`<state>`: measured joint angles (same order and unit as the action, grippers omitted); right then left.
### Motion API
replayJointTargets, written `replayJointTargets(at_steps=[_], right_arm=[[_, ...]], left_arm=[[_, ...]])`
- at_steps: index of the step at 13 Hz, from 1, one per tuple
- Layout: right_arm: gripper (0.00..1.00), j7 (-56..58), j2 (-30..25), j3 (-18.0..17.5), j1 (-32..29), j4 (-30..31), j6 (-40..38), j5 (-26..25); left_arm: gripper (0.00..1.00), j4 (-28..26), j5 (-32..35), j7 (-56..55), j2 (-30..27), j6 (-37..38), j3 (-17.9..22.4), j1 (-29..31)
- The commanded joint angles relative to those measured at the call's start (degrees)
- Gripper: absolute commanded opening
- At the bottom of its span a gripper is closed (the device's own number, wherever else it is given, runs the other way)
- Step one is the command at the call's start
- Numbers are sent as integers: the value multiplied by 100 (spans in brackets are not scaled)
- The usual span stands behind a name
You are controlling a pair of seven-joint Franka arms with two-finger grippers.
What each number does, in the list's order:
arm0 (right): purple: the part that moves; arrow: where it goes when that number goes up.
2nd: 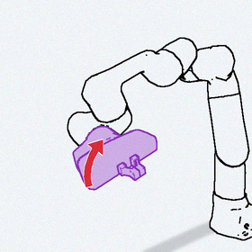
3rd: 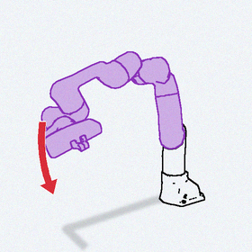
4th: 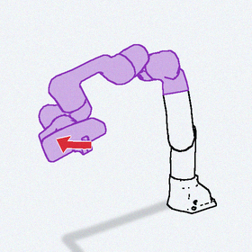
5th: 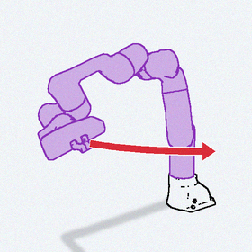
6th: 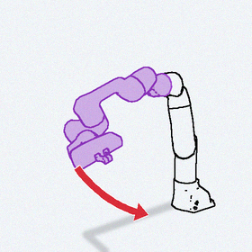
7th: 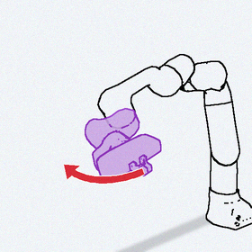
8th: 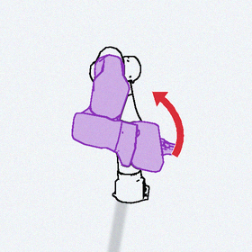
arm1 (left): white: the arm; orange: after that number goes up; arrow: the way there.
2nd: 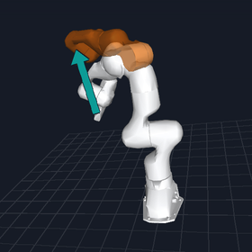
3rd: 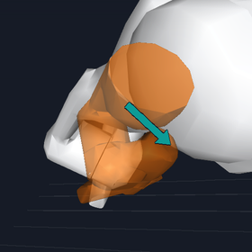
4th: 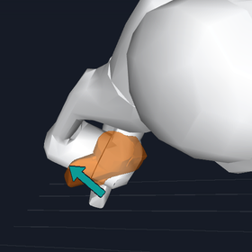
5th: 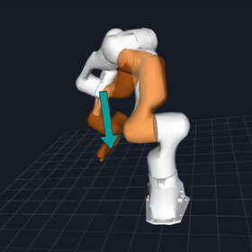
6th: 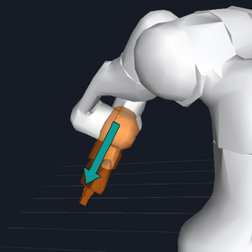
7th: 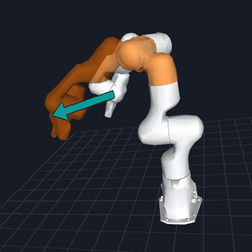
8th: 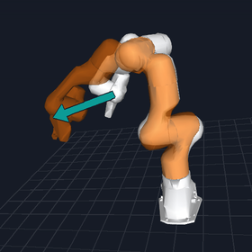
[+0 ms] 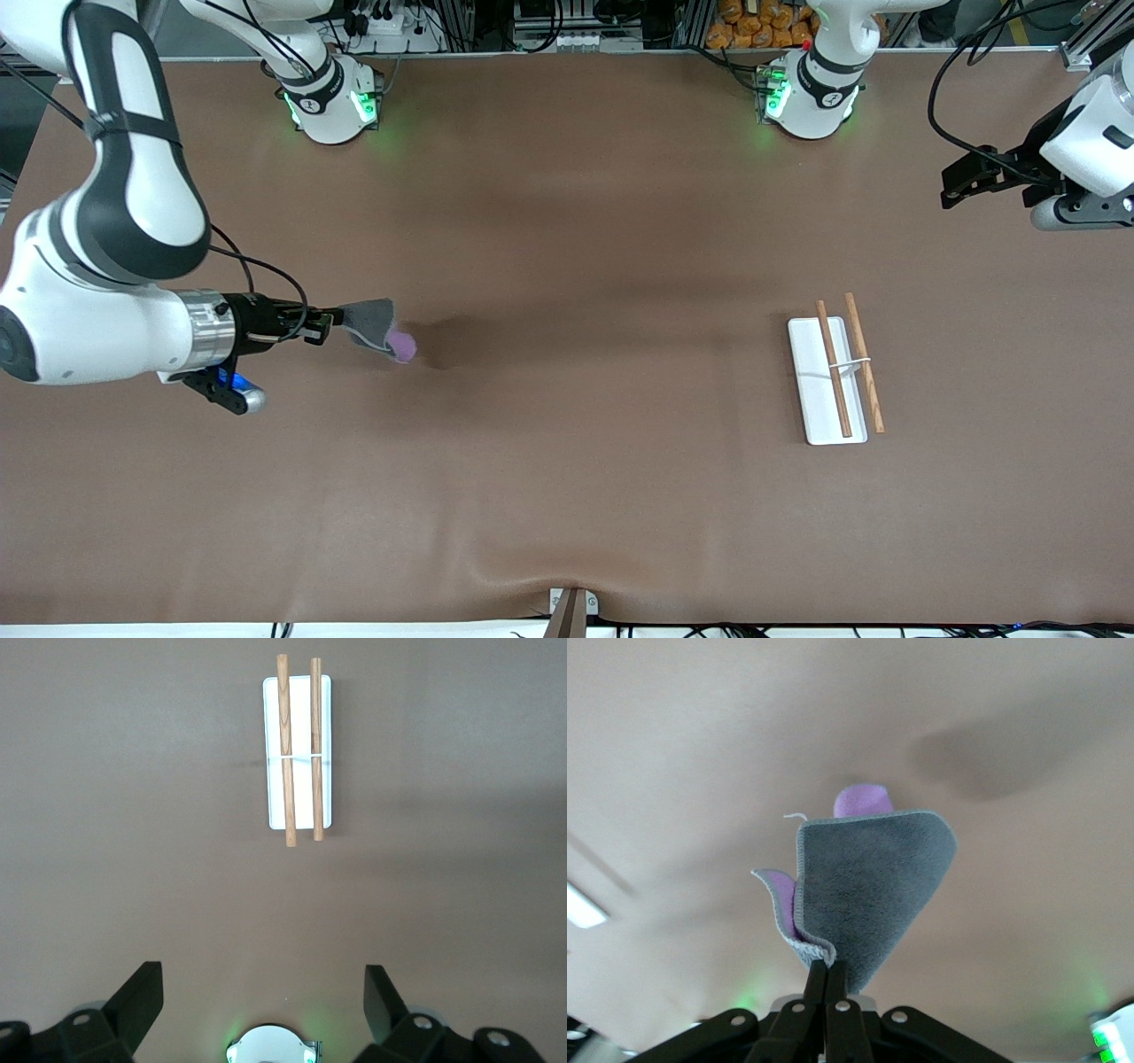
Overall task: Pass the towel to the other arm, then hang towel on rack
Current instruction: 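Lift the towel with the right gripper and carry it toward the rack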
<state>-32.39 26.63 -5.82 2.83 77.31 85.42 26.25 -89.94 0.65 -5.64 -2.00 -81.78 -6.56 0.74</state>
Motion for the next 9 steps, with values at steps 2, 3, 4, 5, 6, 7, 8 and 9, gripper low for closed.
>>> replayJointTargets(at_steps=[2,3,4,5,6,7,8,9], right_arm=[[0,-1442,-44,-68,313,-330,-17,739],[0,-1741,-44,-68,445,-487,1,785],[0,-2031,-36,-68,550,-636,18,785],[0,-2339,-27,-68,682,-742,114,794],[0,-2725,-27,-68,823,-796,341,846],[0,-3120,-27,-68,955,-814,561,951],[0,-3420,-27,-77,1052,-822,798,1074],[0,-3710,-27,-77,1166,-822,983,1162]], left_arm=[[100,11,-91,1,-90,74,-12,23],[100,11,-100,1,-90,74,-12,23],[100,11,-100,1,-81,65,-12,23],[100,11,-100,1,-73,65,-12,23],[100,20,-109,1,-64,57,-12,23],[100,11,-109,1,-46,39,-12,31],[100,20,-109,-8,-37,30,-12,23],[100,20,-117,-16,-20,13,-12,23]])
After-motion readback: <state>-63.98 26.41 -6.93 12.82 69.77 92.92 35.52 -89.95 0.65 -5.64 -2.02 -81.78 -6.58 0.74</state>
